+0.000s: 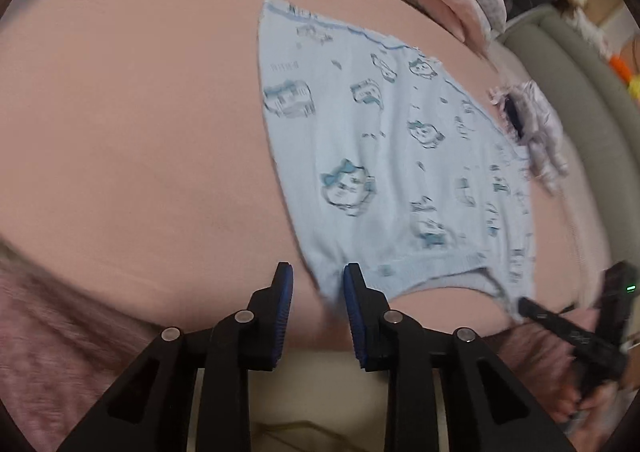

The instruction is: Fold clothes

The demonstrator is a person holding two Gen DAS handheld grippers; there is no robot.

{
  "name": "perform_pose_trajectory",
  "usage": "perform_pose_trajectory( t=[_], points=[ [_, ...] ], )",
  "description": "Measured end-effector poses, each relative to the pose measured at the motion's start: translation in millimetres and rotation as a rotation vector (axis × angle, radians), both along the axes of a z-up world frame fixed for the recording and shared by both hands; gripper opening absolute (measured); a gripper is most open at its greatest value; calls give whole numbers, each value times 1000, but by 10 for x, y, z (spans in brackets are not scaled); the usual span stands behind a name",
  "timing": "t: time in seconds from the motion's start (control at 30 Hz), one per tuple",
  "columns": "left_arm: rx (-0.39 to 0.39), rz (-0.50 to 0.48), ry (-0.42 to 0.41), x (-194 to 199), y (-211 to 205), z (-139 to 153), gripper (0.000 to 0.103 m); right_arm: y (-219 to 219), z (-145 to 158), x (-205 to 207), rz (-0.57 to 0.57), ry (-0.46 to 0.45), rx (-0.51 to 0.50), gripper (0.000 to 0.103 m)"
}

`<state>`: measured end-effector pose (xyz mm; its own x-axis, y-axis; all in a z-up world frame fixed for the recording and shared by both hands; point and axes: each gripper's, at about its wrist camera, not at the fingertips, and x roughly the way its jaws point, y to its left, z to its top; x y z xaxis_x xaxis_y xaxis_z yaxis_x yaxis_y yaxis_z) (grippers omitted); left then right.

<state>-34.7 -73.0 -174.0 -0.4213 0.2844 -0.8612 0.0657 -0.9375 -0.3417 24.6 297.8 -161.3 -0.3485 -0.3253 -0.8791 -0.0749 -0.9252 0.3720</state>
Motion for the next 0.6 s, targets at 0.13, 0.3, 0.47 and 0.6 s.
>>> perform_pose_trajectory(
  t=[0.13,0.3,0.47,0.6],
  points=[
    [83,-86,48,-2,132,119,24,231,77,87,-47,0,-61,9],
    [89,-319,91,-173,808,264,24,399,263,39,-137,69,0,11],
    [84,-444,59,-527,1560,254,24,601,193,-13,-190,38,-30,22],
    [95,-497,29,-856,2035,244,24,641,109,-37,-218,19,-143,33]
  ],
)
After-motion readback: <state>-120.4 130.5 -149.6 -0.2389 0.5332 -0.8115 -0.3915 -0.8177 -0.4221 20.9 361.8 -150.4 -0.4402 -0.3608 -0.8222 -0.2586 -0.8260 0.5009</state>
